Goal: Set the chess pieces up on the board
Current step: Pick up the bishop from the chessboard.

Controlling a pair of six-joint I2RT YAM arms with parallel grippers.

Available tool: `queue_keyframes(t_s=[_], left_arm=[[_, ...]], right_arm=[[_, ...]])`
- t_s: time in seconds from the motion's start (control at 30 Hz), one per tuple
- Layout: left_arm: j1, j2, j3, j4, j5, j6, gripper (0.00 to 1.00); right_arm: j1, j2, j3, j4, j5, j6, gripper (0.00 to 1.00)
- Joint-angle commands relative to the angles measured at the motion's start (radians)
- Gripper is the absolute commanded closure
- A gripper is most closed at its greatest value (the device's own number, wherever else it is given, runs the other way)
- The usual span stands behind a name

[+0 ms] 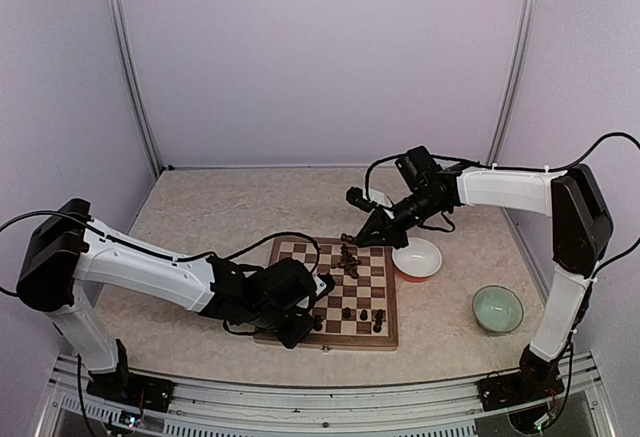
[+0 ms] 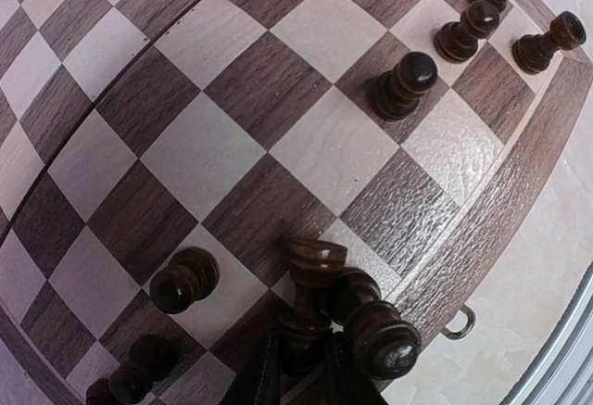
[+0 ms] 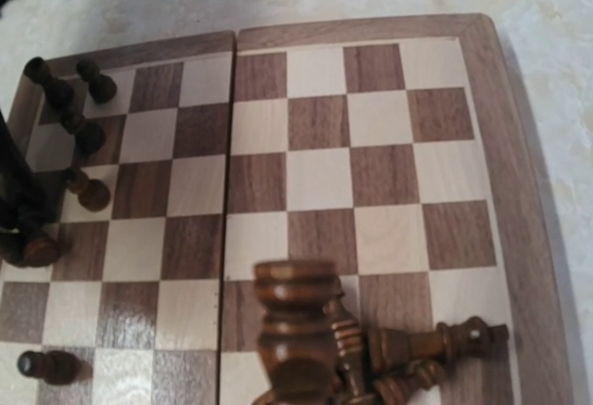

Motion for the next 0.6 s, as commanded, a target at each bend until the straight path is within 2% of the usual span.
queue_keyframes(t_s=[0.0, 0.17, 0.57], left_arm=[[0.01, 0.02, 0.021, -0.011, 0.029, 0.027, 0.84], [0.013, 0.01, 0.035, -0.027, 0.021, 0.044, 0.93], [0.027, -0.043, 0.084, -0.092, -0.021, 0.08, 0.97]], right_arm=[[-0.011, -0.016, -0.007, 0.006, 0.006, -0.011, 0.95], [-0.011, -0.016, -0.008, 0.006, 0.01, -0.012, 0.95], [-0.011, -0.022, -0.007, 0.006, 0.017, -0.013, 0.95]])
